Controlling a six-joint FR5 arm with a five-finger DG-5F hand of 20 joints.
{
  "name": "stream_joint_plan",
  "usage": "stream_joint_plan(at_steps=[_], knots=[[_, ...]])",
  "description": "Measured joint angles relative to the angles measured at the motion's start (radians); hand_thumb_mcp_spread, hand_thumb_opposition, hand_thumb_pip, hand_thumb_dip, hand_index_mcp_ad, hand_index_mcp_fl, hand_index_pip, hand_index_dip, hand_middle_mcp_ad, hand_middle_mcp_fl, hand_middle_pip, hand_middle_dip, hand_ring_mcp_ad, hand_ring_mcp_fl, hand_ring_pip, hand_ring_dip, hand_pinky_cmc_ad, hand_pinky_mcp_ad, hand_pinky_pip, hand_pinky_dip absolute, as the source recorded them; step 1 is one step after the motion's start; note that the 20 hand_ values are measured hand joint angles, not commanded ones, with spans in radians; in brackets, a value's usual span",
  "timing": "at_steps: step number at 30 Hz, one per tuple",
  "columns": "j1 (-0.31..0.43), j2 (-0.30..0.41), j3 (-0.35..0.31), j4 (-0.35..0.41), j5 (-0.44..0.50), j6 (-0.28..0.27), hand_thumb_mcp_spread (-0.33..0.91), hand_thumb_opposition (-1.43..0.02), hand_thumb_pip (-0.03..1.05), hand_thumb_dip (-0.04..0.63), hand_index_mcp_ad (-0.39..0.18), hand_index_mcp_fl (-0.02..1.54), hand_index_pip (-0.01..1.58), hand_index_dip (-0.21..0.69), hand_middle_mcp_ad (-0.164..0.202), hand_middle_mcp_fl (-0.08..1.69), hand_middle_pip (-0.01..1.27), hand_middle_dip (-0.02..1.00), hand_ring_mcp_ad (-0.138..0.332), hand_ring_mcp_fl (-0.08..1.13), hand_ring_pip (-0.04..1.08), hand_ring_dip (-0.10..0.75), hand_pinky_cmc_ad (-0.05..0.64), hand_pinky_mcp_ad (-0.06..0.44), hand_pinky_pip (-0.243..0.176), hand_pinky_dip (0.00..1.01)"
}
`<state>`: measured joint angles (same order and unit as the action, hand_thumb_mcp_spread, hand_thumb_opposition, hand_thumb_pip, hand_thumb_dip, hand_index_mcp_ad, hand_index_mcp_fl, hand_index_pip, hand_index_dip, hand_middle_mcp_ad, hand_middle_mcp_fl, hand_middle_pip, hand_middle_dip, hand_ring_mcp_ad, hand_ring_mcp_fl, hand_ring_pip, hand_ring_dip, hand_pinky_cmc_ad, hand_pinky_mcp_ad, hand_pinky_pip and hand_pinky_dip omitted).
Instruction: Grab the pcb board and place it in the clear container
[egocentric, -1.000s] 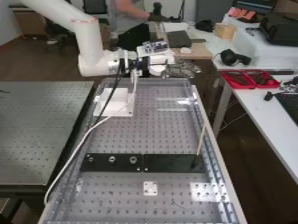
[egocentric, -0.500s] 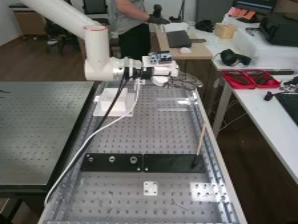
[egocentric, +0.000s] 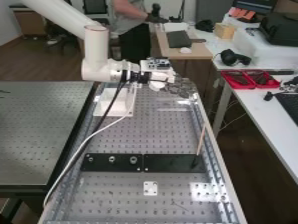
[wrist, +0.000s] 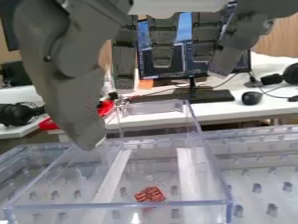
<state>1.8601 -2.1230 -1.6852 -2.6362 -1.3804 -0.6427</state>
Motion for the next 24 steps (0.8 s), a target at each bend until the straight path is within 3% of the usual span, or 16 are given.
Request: stream_joint_plan(at_steps=[4, 8, 15, 20, 24], knots=[[-0.003, 0.014, -0.012, 0.007, -0.001, 0.006, 0.34, -0.82, 0.64, 0.22, -0.119, 0.04, 0.38, 0.016, 0.077, -0.01, 0.13, 0.14, 0.216, 0.0, 0.08, 0.037, 0.325, 0.183, -0.079, 0.55], [-0.009, 0.062, -0.04, 0.021, -0.004, 0.009, 0.34, -0.8, 0.64, 0.218, -0.112, 0.04, 0.24, 0.03, 0.075, -0.01, 0.13, 0.14, 0.22, 0.0, 0.08, 0.035, 0.325, 0.18, -0.093, 0.58], [-0.026, 0.192, -0.075, -0.005, -0.025, -0.016, 0.26, -0.73, 0.59, 0.173, -0.087, 0.05, 0.15, 0.044, 0.077, -0.01, 0.13, 0.14, 0.216, 0.0, 0.08, 0.037, 0.325, 0.183, -0.094, 0.65], [-0.042, 0.302, -0.084, -0.081, -0.032, -0.038, 0.25, -0.73, 0.54, 0.152, -0.075, 0.07, 0.13, 0.045, 0.075, 0.06, 0.13, 0.14, 0.22, 0.01, 0.08, 0.037, 0.325, 0.178, -0.094, 0.67], [-0.05, 0.385, -0.09, -0.151, -0.017, -0.041, 0.25, -0.73, 0.52, 0.15, -0.075, 0.11, 0.12, 0.063, 0.075, 0.05, 0.13, 0.14, 0.22, 0.0, 0.08, 0.037, 0.325, 0.204, -0.093, 0.67]])
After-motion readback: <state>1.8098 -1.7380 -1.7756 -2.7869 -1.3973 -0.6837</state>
